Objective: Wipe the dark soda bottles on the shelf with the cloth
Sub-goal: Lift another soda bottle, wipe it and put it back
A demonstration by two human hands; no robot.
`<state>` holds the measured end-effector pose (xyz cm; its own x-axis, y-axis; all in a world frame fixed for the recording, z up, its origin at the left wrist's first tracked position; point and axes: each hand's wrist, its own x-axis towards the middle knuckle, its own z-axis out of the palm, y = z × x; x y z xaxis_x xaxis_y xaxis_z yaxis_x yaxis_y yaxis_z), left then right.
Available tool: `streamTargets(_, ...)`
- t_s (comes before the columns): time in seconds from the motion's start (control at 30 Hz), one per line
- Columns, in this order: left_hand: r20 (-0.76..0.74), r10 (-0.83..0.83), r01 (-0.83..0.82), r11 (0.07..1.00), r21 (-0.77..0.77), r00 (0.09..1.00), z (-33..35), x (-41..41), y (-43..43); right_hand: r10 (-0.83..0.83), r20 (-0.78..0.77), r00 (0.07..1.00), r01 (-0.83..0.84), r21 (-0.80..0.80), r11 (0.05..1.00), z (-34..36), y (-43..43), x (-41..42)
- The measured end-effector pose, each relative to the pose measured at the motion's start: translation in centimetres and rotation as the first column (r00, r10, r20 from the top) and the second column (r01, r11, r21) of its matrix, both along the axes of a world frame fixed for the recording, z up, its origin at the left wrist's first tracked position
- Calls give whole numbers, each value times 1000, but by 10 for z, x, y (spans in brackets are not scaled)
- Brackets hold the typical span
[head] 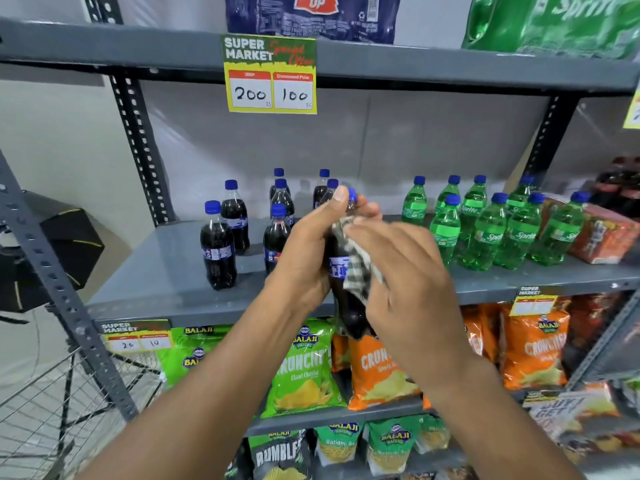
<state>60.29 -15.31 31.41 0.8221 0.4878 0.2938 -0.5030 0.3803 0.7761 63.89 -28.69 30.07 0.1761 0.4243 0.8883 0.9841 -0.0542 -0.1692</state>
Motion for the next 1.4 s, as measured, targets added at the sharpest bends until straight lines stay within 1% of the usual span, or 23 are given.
streamTargets(0.07, 0, -31, 31, 999, -19, 1000, 0, -3, -3, -5, -58, 998, 4, -17, 1000, 11, 3, 5)
streamTargets(0.13, 6, -27, 27, 999, -46, 1000, 1, -7, -2, 18, -151, 988, -22, -20, 1000, 10, 1, 7)
streamTargets(0.2, 20, -5, 6, 998, -68, 1000, 1, -9, 0, 52, -214, 976, -56, -14, 998, -2, -6, 4)
streamTargets(0.27, 49, 28, -23, 996, -88, 998, 2, -13, 5, 87, -235, 968, -94, -20, 995, -24, -16, -4)
streamTargets(0.33, 59, 55, -51, 996, -67, 997, 4, -17, 10, 99, -169, 981, -111, -63, 992, -46, -24, -16)
streamTargets(0.43, 35, 69, -70, 997, 26, 997, 7, -19, 12, 88, 47, 995, -80, -148, 986, -57, -25, -29)
streamTargets(0.47, 26, 66, -67, 996, 51, 997, 7, -19, 10, 71, 90, 993, -57, -157, 986, -52, -22, -31)
streamTargets(0.57, 6, 30, -30, 997, 67, 1000, 6, -17, 6, -12, 122, 992, 24, -93, 995, -25, -12, -27)
streamTargets(0.7, -39, -83, 84, 996, 32, 996, 1, -17, -2, -123, 103, 987, 129, -49, 990, 15, 1, -22)
streamTargets(0.8, -27, -81, 81, 997, -9, 996, -1, -20, 0, -95, 175, 980, 124, -159, 979, 14, -1, -27)
streamTargets(0.93, -6, -16, 16, 1000, -23, 1000, -7, -24, 7, -27, 311, 950, 142, -353, 925, -18, -19, -39)
streamTargets(1.0, 6, 2, -2, 1000, -15, 1000, -10, -26, 9, 0, 347, 938, 150, -406, 902, -34, -25, -40)
streamTargets(1.1, -10, -6, 6, 1000, -14, 1000, -11, -27, 11, 27, 373, 928, 135, -401, 906, -47, -27, -39)
streamTargets(1.17, -26, -18, 16, 999, -45, 999, -10, -25, 11, 17, 366, 930, 120, -349, 929, -42, -23, -38)
streamTargets(1.27, -74, -45, 42, 998, -42, 996, -11, -21, 9, -24, 283, 959, 94, -235, 968, -23, -8, -29)
streamTargets(1.4, -111, -85, 77, 994, -72, 990, -21, -17, 8, -55, 187, 981, 92, -193, 977, -11, 7, -20)
